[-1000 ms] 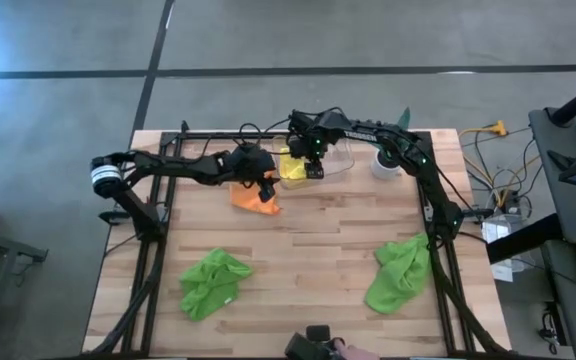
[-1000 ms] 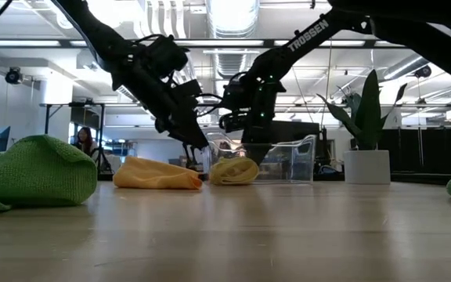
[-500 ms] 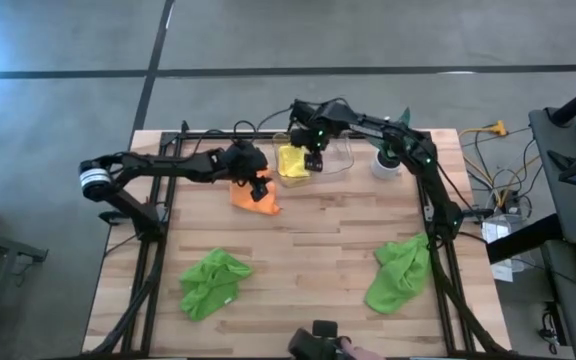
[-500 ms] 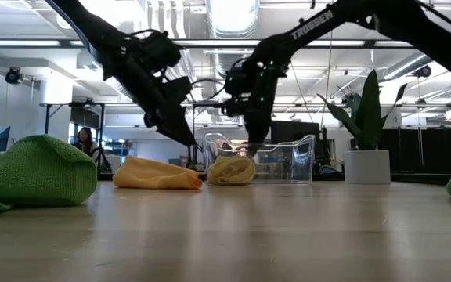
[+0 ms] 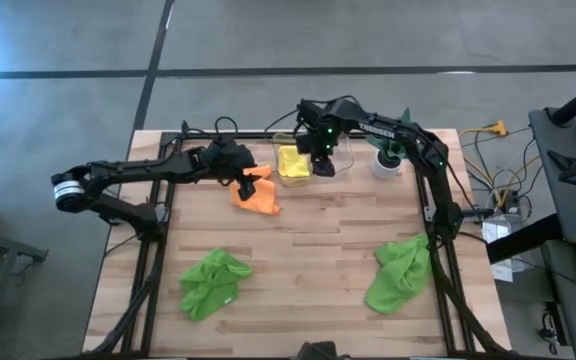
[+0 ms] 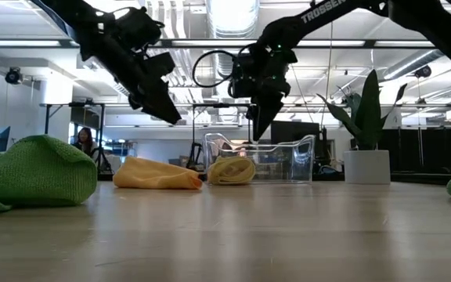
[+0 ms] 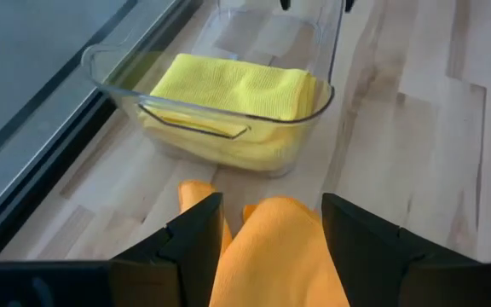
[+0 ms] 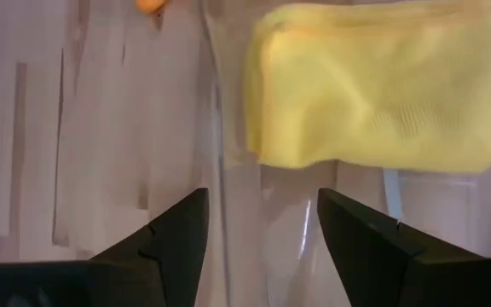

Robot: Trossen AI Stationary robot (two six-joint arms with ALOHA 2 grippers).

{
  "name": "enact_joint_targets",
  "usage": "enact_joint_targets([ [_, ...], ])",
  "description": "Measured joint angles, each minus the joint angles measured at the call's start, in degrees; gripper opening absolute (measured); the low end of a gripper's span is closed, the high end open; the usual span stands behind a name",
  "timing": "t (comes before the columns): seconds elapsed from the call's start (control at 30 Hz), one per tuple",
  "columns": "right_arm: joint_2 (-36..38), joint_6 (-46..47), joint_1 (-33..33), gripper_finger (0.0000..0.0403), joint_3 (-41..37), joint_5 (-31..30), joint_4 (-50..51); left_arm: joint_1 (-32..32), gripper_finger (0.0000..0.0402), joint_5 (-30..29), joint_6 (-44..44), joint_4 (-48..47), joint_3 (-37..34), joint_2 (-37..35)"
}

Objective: Fold microfiber towels
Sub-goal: Put the folded yellow microfiber towel into the transparent bin

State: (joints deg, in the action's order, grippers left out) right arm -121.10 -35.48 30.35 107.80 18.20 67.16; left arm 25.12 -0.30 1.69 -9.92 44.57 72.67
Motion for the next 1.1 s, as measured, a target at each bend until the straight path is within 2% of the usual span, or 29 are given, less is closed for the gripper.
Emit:
enact_joint_targets([
  [0.17,-0.13,1.47,-0.72,0.021,-2.08,-1.33,-1.62,0.0,0.0185,-0.06,-1.37,-1.79,-0.06,-0.51],
  [0.3,-0.22,3.38,-1.03,0.0191,-4.99,-3.19,-2.85,0.0,0.0185,-0.07,-1.39,-1.86,-0.08,-0.35],
  [0.4,-0.24,5.31,-1.33,0.0165,-6.64,-5.18,-3.52,0.0,0.0185,-0.08,-1.37,-1.8,-0.08,-0.32],
  [0.63,-0.31,12.58,-1.38,0.0084,-8.18,-5.23,-7.39,0.0,0.0185,-0.14,-1.35,-1.74,-0.08,-0.34],
  [0.77,-0.31,15.23,-1.55,0.0052,-8.05,-5.2,-9.3,0.0,0.0185,-0.15,-1.35,-1.72,-0.08,-0.34],
  [1.1,-0.31,16.08,-3.06,0.0045,-7.97,-5.29,-12.4,0.0,0.0185,-0.15,-1.33,-1.72,-0.08,-0.36],
])
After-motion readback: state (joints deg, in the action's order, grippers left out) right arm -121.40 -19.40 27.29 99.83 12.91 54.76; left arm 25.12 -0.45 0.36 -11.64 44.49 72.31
